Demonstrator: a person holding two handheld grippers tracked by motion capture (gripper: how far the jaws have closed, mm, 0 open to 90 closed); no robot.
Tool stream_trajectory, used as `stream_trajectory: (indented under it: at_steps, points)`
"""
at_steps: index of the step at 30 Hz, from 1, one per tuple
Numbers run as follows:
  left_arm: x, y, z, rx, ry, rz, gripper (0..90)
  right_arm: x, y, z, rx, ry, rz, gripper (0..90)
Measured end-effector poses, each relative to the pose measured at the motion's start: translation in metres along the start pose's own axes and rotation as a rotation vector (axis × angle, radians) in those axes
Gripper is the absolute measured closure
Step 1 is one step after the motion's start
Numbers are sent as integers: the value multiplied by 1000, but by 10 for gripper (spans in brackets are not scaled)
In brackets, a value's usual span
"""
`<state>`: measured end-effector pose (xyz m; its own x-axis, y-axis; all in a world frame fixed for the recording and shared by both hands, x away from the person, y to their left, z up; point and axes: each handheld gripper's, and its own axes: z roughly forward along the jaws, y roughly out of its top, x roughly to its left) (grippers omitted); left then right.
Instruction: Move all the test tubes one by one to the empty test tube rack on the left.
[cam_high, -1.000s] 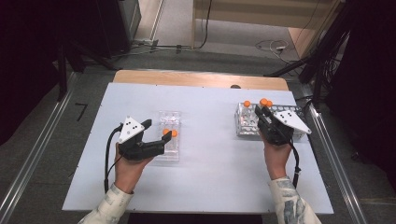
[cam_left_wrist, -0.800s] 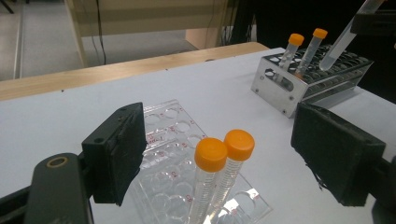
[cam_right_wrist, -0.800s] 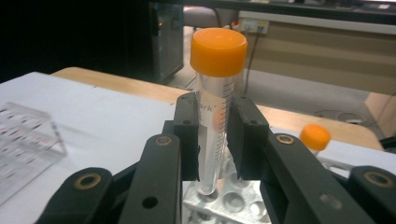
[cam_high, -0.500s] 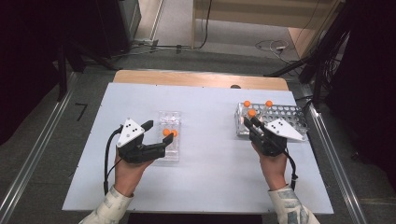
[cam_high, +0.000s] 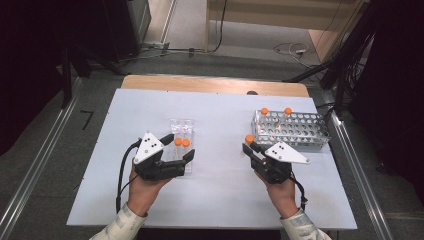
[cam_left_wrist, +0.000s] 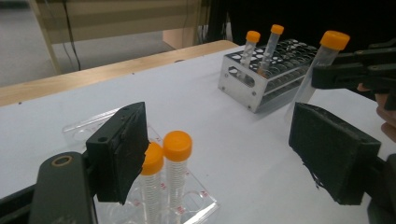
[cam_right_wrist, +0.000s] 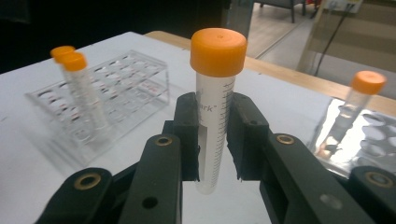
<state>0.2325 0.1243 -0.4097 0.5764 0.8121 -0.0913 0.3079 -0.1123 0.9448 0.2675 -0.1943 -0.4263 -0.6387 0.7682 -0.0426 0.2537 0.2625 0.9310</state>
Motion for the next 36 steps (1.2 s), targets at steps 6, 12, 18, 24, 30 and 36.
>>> stream_trajectory:
  at_steps: [6,12,18,24,30,36]
  points:
    - [-12,-4,6,14,-34,23,206,16,-5,5,29,52,-23,723]
    - [-21,-9,11,10,-96,17,241,28,-9,10,59,110,-35,723]
    - [-31,-16,19,18,-135,39,266,36,-16,18,67,156,-42,723]
    - [-36,-21,24,34,-154,47,302,47,-20,23,89,206,-37,724]
    - [-41,-22,24,25,-179,60,375,57,-21,25,96,251,-57,723]
    - [-44,-24,23,18,-190,81,500,63,-20,25,97,299,-44,723]
